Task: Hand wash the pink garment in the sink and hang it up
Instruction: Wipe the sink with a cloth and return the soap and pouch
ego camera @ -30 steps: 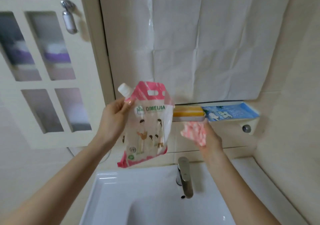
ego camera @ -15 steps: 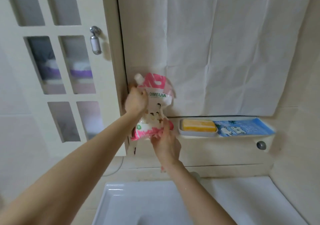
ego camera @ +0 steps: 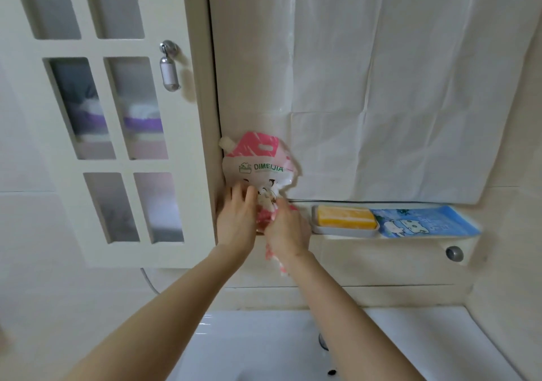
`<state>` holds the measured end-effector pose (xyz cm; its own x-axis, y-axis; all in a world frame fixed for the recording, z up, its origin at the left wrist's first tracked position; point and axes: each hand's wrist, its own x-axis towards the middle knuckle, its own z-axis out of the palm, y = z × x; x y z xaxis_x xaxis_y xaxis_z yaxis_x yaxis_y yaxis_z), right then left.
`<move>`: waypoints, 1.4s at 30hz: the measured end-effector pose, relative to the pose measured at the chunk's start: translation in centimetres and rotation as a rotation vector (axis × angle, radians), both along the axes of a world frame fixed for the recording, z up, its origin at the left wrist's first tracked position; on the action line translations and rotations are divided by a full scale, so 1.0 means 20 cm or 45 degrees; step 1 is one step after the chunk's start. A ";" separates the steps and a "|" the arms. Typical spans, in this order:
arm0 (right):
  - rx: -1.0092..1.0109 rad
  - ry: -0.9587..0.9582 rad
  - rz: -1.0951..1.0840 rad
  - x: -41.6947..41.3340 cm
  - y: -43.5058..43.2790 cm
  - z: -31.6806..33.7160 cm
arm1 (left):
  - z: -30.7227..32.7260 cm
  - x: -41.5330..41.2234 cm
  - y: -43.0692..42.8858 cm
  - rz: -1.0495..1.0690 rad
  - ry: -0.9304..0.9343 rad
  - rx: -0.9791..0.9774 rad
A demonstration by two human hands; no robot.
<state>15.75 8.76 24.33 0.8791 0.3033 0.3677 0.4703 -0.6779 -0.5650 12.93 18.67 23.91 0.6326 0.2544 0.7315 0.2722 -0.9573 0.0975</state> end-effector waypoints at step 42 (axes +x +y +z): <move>1.163 0.450 0.507 -0.03 -0.38 0.30 | -0.04 -0.32 -0.38 -0.958 -0.174 -1.843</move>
<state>15.12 1.19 30.42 0.8788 0.3305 0.3442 0.2742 0.2406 -0.9311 6.56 11.08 23.02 0.8782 0.4198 0.2291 -0.2716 0.0434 0.9614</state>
